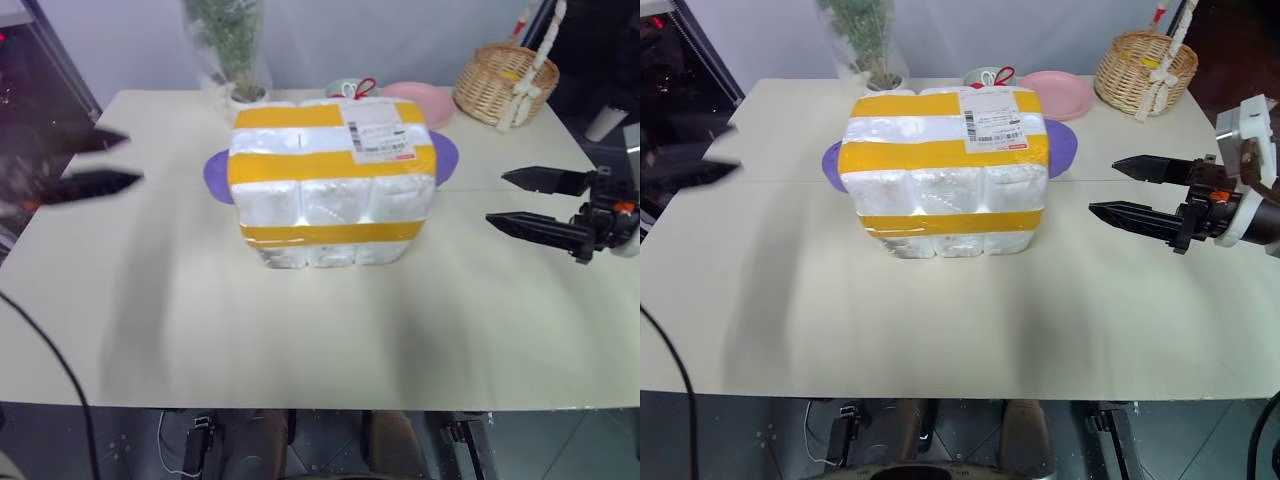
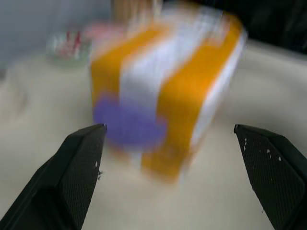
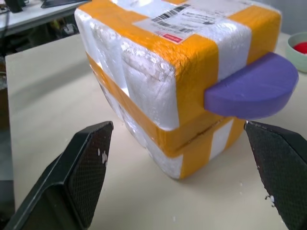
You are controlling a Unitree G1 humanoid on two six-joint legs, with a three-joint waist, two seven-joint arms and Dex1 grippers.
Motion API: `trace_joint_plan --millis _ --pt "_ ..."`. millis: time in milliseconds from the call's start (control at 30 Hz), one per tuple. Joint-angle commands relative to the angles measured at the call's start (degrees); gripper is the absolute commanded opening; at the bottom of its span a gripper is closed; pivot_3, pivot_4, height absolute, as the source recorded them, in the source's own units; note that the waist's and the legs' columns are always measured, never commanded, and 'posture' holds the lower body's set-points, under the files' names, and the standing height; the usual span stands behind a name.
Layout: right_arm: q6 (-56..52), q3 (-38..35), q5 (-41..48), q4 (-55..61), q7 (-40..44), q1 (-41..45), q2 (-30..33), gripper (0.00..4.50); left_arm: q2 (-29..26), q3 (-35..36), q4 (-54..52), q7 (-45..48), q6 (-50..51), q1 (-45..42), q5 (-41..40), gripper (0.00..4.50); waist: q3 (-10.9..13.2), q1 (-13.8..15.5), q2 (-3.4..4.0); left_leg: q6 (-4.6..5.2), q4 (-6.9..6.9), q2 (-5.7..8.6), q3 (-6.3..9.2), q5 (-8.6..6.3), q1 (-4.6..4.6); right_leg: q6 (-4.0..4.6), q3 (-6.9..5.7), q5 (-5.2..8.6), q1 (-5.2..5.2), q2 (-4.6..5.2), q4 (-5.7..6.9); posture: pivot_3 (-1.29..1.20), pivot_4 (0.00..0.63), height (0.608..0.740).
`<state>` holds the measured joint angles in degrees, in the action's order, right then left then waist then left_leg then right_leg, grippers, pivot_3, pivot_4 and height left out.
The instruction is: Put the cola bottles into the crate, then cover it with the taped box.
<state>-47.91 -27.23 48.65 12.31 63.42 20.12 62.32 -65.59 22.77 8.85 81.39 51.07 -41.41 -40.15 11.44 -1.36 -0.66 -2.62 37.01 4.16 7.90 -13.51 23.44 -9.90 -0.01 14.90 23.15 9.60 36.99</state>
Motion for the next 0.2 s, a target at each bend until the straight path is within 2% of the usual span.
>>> trace_joint_plan --millis 33,200 --pt "0.6 -0.5 1.1 0.6 0.8 1.6 1.1 4.50 -0.4 -1.4 -0.5 0.2 3.0 -0.8 -2.9 4.47 0.0 -0.9 0.07 0.00 -0.07 -0.01 -0.02 0.00 -0.03 0.02 0.02 0.02 0.02 0.00 0.03 0.00 0.150 0.737" --pt "2.3 1.4 -0.5 -1.2 2.3 2.4 0.8 4.50 -0.9 -4.1 -3.9 1.0 2.3 2.1 -3.0 4.47 0.0 -1.6 0.06 0.00 -0.08 -0.11 -0.02 0.00 -0.02 0.08 0.02 0.04 0.09 -0.09 0.08 0.00 0.150 0.737"
